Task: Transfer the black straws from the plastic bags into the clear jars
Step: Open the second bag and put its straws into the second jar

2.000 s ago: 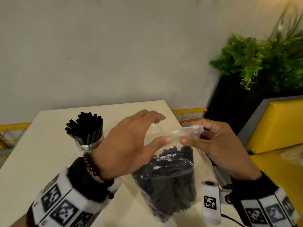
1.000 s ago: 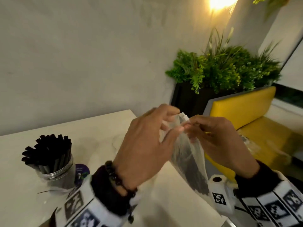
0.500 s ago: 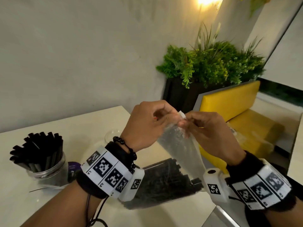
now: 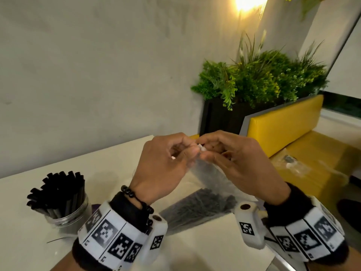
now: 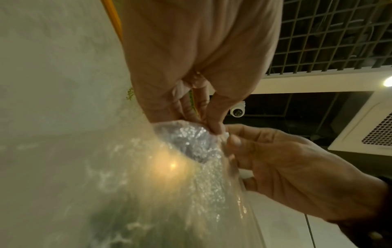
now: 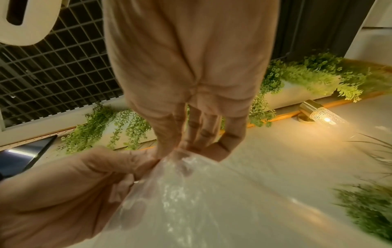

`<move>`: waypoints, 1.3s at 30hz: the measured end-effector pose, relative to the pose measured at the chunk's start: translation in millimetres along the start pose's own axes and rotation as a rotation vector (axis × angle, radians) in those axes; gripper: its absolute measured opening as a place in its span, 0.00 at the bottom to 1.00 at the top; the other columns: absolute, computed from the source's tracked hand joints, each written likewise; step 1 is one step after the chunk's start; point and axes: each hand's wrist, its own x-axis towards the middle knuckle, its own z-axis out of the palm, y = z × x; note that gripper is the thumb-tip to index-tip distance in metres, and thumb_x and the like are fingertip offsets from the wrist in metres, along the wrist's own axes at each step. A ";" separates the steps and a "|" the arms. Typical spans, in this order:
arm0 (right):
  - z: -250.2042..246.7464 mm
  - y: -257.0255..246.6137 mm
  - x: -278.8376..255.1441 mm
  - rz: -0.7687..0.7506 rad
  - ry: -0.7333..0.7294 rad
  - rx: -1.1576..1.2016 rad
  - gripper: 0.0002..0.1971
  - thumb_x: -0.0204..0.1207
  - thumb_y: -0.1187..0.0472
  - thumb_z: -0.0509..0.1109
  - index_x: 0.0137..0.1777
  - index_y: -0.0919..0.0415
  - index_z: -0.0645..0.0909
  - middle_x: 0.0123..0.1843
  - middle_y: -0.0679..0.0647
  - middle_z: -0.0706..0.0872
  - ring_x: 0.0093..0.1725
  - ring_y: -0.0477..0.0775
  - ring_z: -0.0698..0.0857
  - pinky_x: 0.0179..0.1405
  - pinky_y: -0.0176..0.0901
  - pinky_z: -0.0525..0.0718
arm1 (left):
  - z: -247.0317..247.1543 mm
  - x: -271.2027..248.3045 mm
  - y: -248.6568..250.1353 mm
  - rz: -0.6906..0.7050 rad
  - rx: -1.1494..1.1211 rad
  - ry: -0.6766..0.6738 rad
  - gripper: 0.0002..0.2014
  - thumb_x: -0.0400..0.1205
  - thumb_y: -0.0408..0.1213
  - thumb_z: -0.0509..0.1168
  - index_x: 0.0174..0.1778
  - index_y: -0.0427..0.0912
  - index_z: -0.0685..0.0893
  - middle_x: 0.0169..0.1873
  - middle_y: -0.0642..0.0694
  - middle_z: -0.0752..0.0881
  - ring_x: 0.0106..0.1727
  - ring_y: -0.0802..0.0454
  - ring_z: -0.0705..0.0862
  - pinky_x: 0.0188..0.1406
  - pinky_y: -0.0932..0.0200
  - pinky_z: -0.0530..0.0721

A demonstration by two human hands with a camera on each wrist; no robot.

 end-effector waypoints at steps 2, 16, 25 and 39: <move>3.6 0.4 5.8 -0.029 0.042 -0.013 0.12 0.78 0.52 0.71 0.53 0.58 0.89 0.45 0.48 0.93 0.42 0.47 0.90 0.39 0.49 0.87 | 0.8 -2.6 -0.7 0.013 0.056 0.019 0.08 0.83 0.36 0.72 0.37 0.49 0.90 0.32 0.52 0.92 0.35 0.55 0.92 0.40 0.41 0.93; 1.4 40.2 -65.1 0.135 -0.030 -0.139 0.13 0.76 0.40 0.63 0.41 0.44 0.84 0.39 0.39 0.85 0.39 0.39 0.84 0.35 0.23 0.77 | -16.0 2.8 -0.8 0.058 0.040 0.212 0.08 0.82 0.39 0.70 0.37 0.49 0.87 0.28 0.55 0.87 0.36 0.46 0.91 0.37 0.38 0.92; -16.2 57.7 -109.6 0.310 -0.191 -0.147 0.22 0.72 0.27 0.60 0.46 0.40 0.87 0.46 0.37 0.86 0.43 0.40 0.86 0.37 0.29 0.80 | -19.9 5.6 -2.5 -0.062 -0.047 -0.023 0.13 0.85 0.29 0.67 0.35 0.46 0.86 0.30 0.50 0.87 0.39 0.43 0.91 0.39 0.53 0.93; 24.4 -4.1 -25.9 0.182 -0.339 -0.056 0.14 0.78 0.44 0.68 0.50 0.52 0.90 0.34 0.36 0.86 0.33 0.42 0.86 0.33 0.28 0.81 | -30.7 4.6 -15.0 -0.108 -0.050 0.113 0.12 0.84 0.32 0.69 0.36 0.52 0.86 0.37 0.39 0.87 0.42 0.49 0.82 0.58 0.29 0.85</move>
